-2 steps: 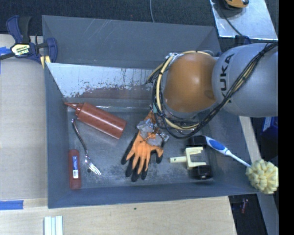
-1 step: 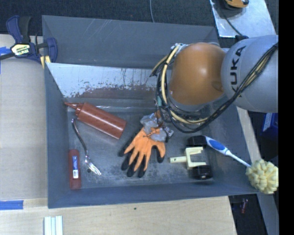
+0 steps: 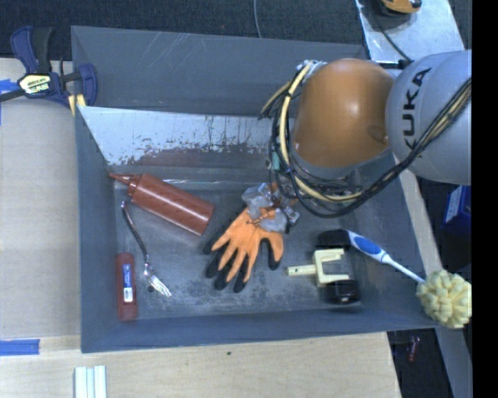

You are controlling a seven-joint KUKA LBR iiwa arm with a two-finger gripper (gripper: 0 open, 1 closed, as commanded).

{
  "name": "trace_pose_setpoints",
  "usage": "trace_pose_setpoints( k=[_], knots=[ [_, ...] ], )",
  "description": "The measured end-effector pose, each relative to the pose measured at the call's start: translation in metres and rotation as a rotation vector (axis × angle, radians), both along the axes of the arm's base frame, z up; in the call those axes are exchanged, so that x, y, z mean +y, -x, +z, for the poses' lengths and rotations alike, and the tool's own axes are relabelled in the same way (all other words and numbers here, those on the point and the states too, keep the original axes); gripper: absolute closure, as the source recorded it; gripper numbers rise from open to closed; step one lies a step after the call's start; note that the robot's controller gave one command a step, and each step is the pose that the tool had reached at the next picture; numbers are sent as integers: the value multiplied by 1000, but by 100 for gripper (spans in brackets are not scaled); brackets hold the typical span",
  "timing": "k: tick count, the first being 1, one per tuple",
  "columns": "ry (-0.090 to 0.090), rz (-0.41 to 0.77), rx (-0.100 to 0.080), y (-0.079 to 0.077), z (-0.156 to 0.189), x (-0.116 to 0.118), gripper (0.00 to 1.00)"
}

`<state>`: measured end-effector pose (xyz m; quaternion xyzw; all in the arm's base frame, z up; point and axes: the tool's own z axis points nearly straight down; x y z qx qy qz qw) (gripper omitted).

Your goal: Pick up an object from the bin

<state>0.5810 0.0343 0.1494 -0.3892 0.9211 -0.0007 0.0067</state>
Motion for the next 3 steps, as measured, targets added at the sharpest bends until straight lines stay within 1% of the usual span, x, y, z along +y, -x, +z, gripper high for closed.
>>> trace_pose_setpoints(
  k=[2, 3],
  knots=[
    [-1, -4, -4, -1, 33, 0, 100],
    [-1, -8, -6, -1, 45, 0, 100]
  ],
)
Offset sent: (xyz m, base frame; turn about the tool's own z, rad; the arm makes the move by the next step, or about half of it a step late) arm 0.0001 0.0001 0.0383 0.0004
